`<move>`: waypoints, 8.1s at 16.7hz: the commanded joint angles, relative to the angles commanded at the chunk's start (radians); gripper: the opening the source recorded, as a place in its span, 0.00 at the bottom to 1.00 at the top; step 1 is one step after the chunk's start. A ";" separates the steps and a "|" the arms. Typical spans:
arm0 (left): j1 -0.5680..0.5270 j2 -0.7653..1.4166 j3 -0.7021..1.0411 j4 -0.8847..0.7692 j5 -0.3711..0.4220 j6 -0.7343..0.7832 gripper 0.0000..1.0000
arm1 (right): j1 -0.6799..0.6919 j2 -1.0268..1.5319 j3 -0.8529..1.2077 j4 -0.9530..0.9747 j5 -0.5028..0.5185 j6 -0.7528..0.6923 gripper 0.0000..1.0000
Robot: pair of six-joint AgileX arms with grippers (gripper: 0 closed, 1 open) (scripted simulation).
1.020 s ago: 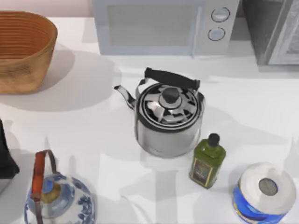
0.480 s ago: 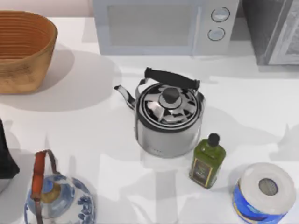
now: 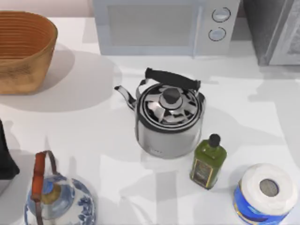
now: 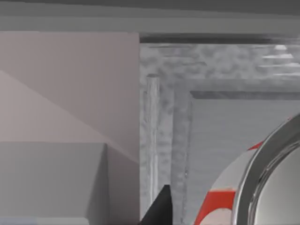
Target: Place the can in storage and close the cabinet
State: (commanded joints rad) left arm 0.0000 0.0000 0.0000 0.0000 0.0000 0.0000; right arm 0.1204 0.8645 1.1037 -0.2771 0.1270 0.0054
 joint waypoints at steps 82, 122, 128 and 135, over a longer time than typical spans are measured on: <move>0.000 0.000 0.000 0.000 0.000 0.000 1.00 | -0.047 -0.103 -0.078 -0.007 0.046 0.021 1.00; 0.000 0.000 0.000 0.000 0.000 0.000 1.00 | -1.050 0.616 -0.751 1.423 -1.048 0.016 1.00; 0.000 0.000 0.000 0.000 0.000 0.000 1.00 | -1.145 0.687 -0.736 1.476 -1.138 0.017 1.00; 0.000 0.000 0.000 0.000 0.000 0.000 1.00 | -1.145 0.684 -0.678 1.409 -1.143 0.011 1.00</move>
State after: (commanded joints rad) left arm 0.0000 0.0000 0.0000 0.0000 0.0000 0.0000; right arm -1.0250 1.5485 0.4253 1.1324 -1.0165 0.0160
